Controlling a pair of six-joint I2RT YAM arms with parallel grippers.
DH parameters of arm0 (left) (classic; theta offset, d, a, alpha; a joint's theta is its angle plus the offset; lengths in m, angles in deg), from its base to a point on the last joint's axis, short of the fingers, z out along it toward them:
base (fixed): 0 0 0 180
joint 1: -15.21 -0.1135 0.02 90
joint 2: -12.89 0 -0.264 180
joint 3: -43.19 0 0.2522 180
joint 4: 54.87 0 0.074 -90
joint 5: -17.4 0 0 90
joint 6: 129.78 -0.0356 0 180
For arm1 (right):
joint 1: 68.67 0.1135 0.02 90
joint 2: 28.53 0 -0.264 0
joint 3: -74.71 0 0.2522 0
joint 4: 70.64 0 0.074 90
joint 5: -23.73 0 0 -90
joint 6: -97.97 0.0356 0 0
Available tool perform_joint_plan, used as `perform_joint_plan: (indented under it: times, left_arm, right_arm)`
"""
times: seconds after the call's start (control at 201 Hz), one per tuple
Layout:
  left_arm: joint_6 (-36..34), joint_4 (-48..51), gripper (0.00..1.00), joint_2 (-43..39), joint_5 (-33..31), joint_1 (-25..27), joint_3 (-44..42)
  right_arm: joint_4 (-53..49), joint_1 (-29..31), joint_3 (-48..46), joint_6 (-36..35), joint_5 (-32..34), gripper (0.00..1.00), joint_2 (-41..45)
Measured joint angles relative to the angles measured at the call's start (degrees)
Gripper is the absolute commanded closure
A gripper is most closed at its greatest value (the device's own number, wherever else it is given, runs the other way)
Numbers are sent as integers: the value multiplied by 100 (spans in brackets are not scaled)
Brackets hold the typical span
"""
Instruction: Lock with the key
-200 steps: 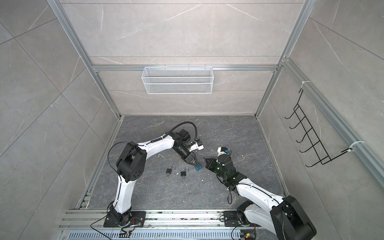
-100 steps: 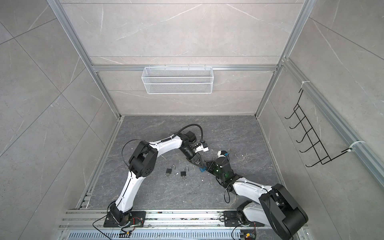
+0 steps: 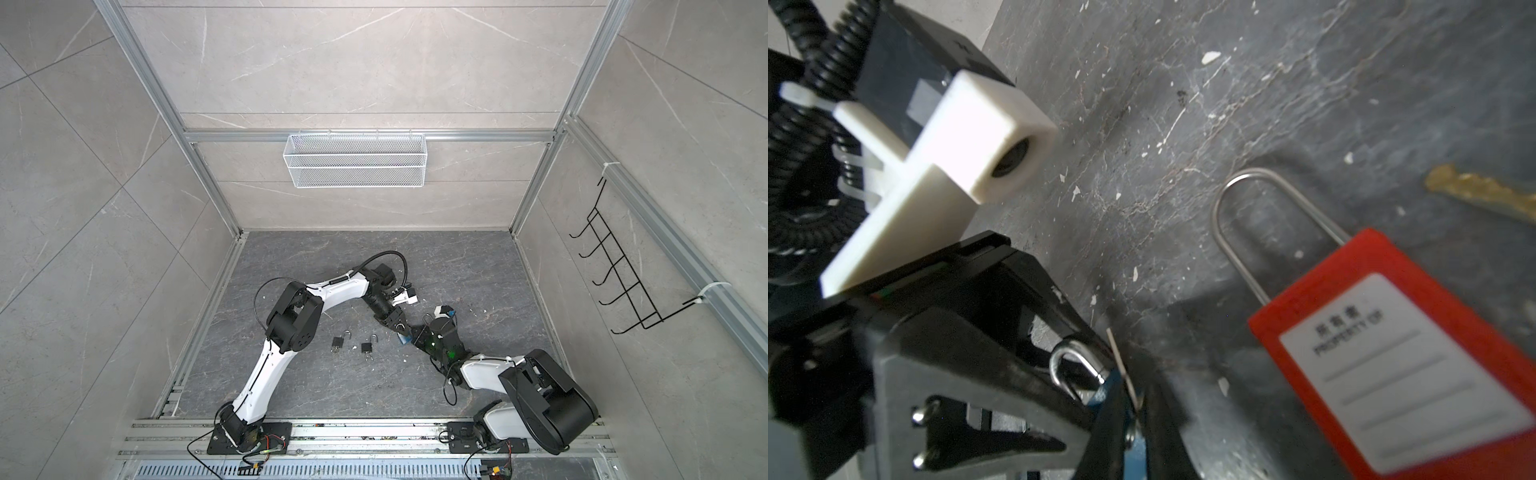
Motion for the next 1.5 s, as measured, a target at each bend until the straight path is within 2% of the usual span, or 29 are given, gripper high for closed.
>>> perform_joint_plan:
  times: [0.109,0.274,0.304,0.408,0.453,0.528,0.547,0.562,0.717,0.756,0.861,0.97,1.155,1.304,1.503]
  left_arm:
    - [103,-35,52,0,-52,-20,50]
    - [249,-44,47,-4,-138,-48,94]
    - [278,-48,42,-9,-149,-59,96]
    - [369,-131,39,-61,-238,-83,111]
    - [402,-188,35,-92,-310,-98,111]
    - [479,-284,34,-170,-509,-131,103]
    - [498,-310,24,-203,-588,-142,98]
    - [507,-352,21,-232,-643,-153,83]
    - [717,-612,20,-734,-1217,-273,-173]
    - [789,-730,17,-925,-1364,-306,-306]
    - [1047,-1067,7,-1609,-1705,-387,-776]
    - [1410,-1554,8,-2529,-2173,-431,-1460]
    - [2085,-3042,2,-5090,-3539,-267,-3794]
    - [2662,-3458,1,-6682,-4210,-146,-4837]
    - [3705,-4264,2,-8164,-4371,-160,-6752]
  right_arm:
    - [44,-2,-7,61,28,67,-7]
    - [85,-11,-61,61,157,66,-7]
    - [79,-11,-68,61,170,66,-7]
    - [26,-4,-85,61,173,66,57]
    - [-17,-4,-87,61,173,66,131]
    - [-105,-4,-87,59,153,66,323]
    - [-142,-2,-87,57,140,67,398]
    - [-162,0,-85,55,129,67,446]
    - [-811,0,87,-94,-2,67,1080]
    - [-1062,0,199,-166,-48,66,1255]
    - [-1834,0,695,-442,-262,63,1613]
    - [-2651,42,1386,-785,-483,59,1777]
    - [-3862,448,2337,-1279,-553,45,1814]
    - [-4621,1132,2977,-1552,-122,43,1456]
    - [-5359,2227,3783,-1576,914,33,319]
